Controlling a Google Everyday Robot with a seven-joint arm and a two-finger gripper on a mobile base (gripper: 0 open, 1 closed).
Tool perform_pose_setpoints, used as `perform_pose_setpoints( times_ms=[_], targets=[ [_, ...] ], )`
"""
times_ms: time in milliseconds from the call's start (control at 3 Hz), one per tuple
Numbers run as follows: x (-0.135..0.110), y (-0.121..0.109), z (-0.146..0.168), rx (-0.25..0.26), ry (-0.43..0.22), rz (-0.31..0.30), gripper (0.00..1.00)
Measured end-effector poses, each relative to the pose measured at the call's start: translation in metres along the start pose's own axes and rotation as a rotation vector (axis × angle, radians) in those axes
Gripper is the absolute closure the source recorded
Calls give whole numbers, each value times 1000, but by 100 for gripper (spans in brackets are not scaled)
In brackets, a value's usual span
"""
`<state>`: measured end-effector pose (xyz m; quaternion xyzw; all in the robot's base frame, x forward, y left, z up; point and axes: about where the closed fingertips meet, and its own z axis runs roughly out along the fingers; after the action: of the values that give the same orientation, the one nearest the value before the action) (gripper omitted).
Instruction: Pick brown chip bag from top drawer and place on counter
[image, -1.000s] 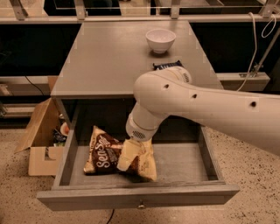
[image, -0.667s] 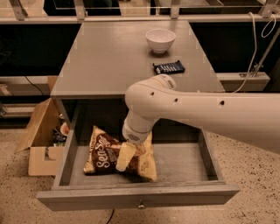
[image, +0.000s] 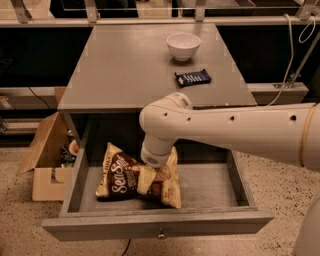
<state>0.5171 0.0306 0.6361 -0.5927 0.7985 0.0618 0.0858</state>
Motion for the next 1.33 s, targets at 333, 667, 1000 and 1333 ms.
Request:
perform_pose_setpoints(
  times_ms=[333,667,1000,1333],
  targets=[
    [9,-2,3,0,-15,18,42],
    [16,-3,-2,9,-46,33,66],
    [4,5,-30,36,-188,26,89],
    [-44,11,-80,72,-462,7,100]
  ],
)
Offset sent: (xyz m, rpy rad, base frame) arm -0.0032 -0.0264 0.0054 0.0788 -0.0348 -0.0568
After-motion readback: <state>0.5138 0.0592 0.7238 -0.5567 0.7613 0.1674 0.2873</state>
